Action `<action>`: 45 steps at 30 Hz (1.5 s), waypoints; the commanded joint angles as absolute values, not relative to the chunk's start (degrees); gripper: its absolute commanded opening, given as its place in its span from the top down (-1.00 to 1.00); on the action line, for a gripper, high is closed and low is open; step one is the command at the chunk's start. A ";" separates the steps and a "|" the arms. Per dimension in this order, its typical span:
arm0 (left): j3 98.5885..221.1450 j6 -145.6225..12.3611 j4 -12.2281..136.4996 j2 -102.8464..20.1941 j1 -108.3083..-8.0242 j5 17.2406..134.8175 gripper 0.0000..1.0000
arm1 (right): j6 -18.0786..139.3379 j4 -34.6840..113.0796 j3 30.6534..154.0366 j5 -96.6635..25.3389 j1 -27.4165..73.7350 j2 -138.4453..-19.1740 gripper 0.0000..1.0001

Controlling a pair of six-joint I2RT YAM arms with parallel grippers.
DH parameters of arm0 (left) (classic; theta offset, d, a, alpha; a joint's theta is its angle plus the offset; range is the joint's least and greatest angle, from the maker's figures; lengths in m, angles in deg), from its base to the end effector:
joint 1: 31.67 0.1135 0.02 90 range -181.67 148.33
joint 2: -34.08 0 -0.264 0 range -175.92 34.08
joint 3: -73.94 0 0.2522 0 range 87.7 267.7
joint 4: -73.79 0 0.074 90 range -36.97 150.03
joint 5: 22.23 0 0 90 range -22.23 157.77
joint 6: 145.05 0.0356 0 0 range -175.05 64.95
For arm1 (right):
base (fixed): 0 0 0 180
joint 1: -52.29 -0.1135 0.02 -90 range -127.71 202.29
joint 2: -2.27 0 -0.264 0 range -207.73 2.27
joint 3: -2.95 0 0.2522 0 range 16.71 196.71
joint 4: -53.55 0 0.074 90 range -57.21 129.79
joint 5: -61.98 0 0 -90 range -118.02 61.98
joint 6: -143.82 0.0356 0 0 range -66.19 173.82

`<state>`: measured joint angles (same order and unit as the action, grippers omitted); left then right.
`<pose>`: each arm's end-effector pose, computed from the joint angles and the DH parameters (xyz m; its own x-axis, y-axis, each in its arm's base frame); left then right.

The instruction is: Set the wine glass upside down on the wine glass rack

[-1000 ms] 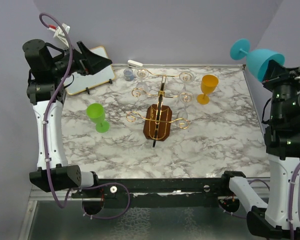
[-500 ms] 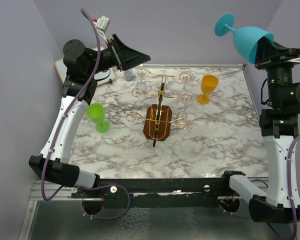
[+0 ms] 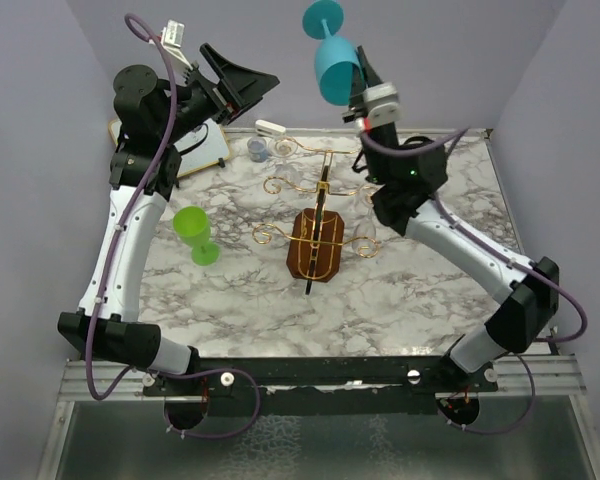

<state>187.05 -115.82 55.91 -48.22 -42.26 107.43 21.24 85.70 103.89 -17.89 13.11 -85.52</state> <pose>0.2908 -0.0775 0.5270 -0.5497 -0.5807 -0.6006 0.5596 0.2778 -0.7808 0.2614 0.2050 0.5122 0.7475 -0.0746 -0.6600 -0.1465 0.9507 -0.2734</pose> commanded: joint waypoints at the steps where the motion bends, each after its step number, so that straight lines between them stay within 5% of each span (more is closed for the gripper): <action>1: 192.28 -114.06 46.08 -47.67 -42.13 99.29 -0.98 | -6.34 115.34 98.35 -7.09 6.60 -86.88 0.98; 10: 188.29 -125.65 57.71 -49.84 -42.04 107.86 -0.98 | -27.39 141.20 90.58 -12.61 -3.02 -91.54 0.98; 19: 190.59 -132.20 62.84 -50.22 -42.13 112.35 -0.97 | -34.29 133.64 86.54 -16.79 -9.36 -88.77 0.98; 45: 189.07 -135.84 69.98 -48.19 -46.78 117.03 -0.11 | -39.09 125.80 86.76 -19.34 -15.83 -92.80 0.98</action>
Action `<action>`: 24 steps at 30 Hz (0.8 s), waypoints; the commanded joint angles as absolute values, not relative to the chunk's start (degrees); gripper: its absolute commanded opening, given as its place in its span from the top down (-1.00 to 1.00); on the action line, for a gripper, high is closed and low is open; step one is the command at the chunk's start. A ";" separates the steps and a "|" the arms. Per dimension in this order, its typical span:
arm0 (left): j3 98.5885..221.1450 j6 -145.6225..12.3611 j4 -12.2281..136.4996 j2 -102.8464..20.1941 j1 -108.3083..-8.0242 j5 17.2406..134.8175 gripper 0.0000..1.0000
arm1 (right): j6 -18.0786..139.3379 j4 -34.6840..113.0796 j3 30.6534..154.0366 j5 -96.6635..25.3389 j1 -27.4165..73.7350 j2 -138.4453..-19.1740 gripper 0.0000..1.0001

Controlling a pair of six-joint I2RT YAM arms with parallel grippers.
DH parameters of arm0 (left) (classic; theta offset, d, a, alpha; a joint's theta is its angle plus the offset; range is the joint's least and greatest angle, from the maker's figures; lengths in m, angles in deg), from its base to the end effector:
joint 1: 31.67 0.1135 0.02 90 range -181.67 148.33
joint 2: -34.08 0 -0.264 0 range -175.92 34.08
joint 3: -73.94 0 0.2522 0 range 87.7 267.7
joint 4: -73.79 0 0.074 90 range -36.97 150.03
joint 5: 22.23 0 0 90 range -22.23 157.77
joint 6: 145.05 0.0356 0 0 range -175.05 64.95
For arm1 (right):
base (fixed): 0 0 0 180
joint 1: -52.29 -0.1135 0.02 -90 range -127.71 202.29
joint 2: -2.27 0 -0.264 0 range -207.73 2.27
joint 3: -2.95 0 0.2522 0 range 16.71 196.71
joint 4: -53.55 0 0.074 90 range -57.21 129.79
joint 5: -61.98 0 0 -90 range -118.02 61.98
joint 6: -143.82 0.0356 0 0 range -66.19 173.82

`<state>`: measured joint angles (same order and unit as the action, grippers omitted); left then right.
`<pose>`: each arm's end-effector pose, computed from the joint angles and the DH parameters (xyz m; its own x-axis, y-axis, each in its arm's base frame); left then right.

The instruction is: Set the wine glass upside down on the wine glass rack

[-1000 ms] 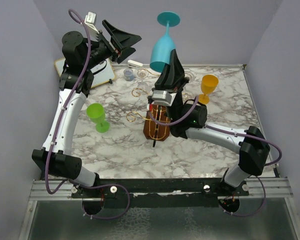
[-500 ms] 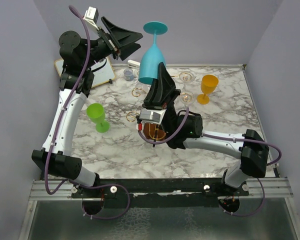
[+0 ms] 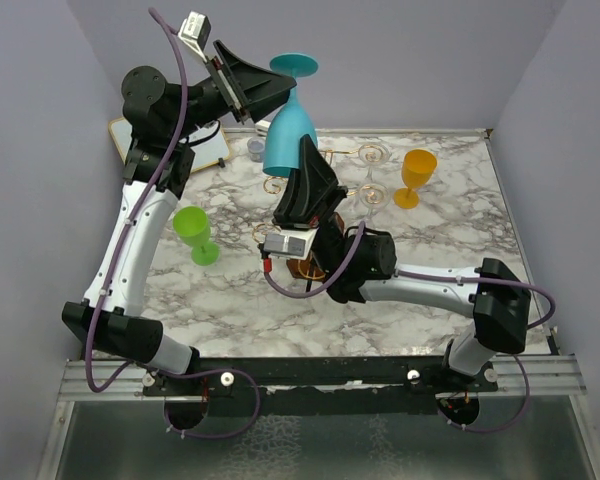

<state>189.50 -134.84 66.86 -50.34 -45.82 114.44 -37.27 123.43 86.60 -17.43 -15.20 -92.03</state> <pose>0.2845 -0.0984 0.5470 -0.7277 -0.5130 -0.4552 0.5351 -0.0095 -0.8447 0.1375 0.3147 0.4238 0.8657 -0.4782 -0.1481 0.3455 0.7848 -0.5145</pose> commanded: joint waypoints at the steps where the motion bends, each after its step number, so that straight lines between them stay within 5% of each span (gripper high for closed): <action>1: 188.92 -135.83 70.04 -48.11 -47.05 117.26 -0.09 | -39.25 125.73 86.66 -19.38 -15.83 -92.85 0.98; 13: 185.98 -135.67 71.99 -46.40 -49.26 119.89 0.35 | -39.66 125.48 85.39 -18.72 -15.83 -93.04 0.98; 19: 185.05 -135.00 72.07 -45.80 -49.68 121.34 1.00 | -40.00 125.17 84.96 -18.53 -15.84 -92.81 0.98; 23: 185.15 -135.11 74.13 -45.43 -49.70 122.94 1.00 | -40.14 124.19 84.87 -18.12 -15.83 -92.35 0.98; 24: 185.35 -135.15 74.70 -45.38 -49.69 123.44 1.00 | -40.05 123.94 84.67 -18.07 -15.83 -92.11 0.77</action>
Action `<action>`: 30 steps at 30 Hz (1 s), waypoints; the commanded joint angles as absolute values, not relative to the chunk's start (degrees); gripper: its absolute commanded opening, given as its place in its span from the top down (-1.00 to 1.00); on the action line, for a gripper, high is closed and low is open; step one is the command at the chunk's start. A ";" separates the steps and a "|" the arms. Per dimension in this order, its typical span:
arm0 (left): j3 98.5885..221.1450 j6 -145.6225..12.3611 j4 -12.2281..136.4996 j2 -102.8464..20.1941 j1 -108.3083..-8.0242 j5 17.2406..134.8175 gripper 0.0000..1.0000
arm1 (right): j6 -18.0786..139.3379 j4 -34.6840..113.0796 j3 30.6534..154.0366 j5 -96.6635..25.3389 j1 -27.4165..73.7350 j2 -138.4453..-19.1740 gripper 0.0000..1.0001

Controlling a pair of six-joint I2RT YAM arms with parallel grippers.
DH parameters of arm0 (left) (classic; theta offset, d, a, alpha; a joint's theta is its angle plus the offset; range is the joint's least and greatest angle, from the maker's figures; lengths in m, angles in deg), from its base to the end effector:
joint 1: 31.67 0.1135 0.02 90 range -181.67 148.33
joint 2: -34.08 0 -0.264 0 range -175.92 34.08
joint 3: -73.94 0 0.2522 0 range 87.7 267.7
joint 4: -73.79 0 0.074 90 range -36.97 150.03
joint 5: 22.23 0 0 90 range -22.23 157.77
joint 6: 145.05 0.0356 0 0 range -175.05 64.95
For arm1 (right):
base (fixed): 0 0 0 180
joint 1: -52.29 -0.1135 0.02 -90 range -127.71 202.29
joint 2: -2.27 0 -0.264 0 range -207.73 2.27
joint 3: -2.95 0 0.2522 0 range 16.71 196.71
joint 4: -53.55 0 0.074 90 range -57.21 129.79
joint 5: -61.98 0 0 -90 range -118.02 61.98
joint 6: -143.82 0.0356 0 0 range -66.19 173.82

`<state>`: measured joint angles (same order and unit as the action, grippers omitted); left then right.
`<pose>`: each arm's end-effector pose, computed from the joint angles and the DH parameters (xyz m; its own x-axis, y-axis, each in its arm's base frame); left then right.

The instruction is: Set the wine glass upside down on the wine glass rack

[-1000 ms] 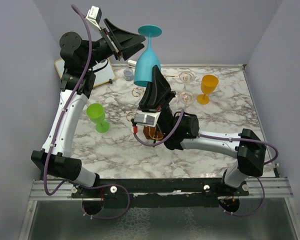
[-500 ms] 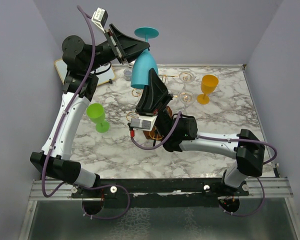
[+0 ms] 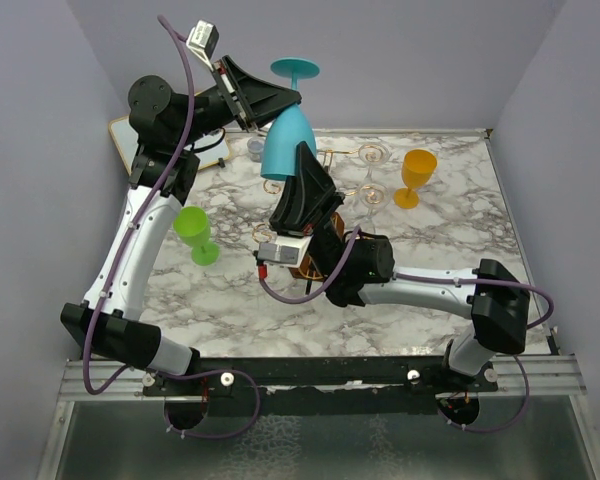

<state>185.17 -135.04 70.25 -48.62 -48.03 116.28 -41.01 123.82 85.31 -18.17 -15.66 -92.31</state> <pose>0.2770 -0.1091 0.5370 -0.7548 -0.4583 -0.4692 0.5449 -0.0399 -0.8376 0.1353 0.3177 0.4158 0.8493 -0.5184 -0.1001 0.3914 0.7454 -0.5395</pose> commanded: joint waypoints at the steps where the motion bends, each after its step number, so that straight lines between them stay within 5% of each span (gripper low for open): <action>1: 185.77 -135.06 75.21 -45.43 -49.68 123.81 1.00 | -39.33 123.78 84.33 -17.87 -15.83 -91.65 0.54; 6: 191.34 -130.05 70.59 -46.61 -47.44 123.52 1.00 | -37.21 119.19 82.01 -16.60 -15.83 -87.35 -0.28; 17: 208.50 -110.71 55.12 -51.48 -44.14 116.40 1.00 | -34.26 106.62 76.43 -14.51 -17.71 -80.52 -0.98; 24: 216.44 -81.23 37.30 -51.87 -43.99 100.36 1.00 | -32.26 100.95 73.11 -11.11 -19.99 -73.90 -0.99; 30: 199.82 -61.41 38.35 -43.65 -43.72 88.80 1.00 | -23.84 82.14 70.36 -10.81 -20.44 -61.57 -0.99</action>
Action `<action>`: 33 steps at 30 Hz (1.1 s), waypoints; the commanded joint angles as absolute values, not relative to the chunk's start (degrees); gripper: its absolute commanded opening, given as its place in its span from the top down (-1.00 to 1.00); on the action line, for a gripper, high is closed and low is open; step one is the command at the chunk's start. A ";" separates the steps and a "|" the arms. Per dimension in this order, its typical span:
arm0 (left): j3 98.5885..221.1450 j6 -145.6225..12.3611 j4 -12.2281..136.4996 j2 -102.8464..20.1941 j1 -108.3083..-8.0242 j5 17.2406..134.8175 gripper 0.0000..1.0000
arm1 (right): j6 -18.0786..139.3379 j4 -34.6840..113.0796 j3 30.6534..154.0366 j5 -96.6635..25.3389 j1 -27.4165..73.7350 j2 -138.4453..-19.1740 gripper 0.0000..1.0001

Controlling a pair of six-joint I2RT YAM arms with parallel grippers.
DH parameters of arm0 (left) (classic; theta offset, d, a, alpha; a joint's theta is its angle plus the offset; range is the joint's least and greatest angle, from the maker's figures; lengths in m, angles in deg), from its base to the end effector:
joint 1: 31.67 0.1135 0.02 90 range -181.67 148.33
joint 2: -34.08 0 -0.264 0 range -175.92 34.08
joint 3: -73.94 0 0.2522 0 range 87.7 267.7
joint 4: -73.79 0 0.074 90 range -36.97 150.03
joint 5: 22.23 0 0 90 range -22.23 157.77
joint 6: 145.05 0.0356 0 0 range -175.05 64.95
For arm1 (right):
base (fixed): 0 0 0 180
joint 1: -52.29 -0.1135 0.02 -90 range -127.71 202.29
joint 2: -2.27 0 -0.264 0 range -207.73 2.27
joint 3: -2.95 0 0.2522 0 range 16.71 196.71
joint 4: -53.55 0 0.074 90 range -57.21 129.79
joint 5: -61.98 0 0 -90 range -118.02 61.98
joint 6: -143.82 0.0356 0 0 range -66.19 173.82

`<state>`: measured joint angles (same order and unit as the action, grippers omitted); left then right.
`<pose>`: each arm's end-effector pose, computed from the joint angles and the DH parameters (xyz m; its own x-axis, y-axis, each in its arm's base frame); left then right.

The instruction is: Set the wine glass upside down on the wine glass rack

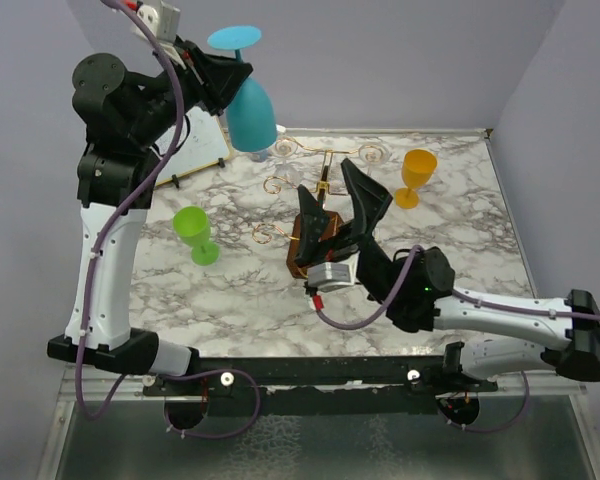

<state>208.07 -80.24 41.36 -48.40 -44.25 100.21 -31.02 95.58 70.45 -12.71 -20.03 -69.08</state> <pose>0.2303 -0.0709 0.6073 0.0021 -0.3685 -0.9296 0.7504 0.6150 -0.2421 0.0917 0.2566 0.4137 0.8693 -0.4357 -0.2332 0.1100 0.6307 -0.7682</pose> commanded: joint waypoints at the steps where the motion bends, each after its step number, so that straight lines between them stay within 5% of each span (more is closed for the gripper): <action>1: 195.73 -58.22 39.49 -42.11 -43.36 87.95 1.00 | -20.10 78.43 71.10 -11.53 -20.46 -58.89 -0.99; 7: 171.27 -47.01 51.46 -33.06 -36.37 93.38 1.00 | 4.47 59.84 85.91 3.04 -12.89 -58.72 -0.99; 14: 154.27 -41.12 58.34 -28.14 -28.97 114.51 1.00 | 37.39 44.00 92.02 0.67 -1.71 -59.33 -0.99; 33: 134.32 -46.91 76.83 -23.98 -32.52 132.82 1.00 | 46.64 44.37 84.13 2.69 -0.97 -53.01 -0.99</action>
<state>136.91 -44.13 68.65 -25.05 -30.72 127.82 44.08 46.23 85.07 0.84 -1.14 -54.13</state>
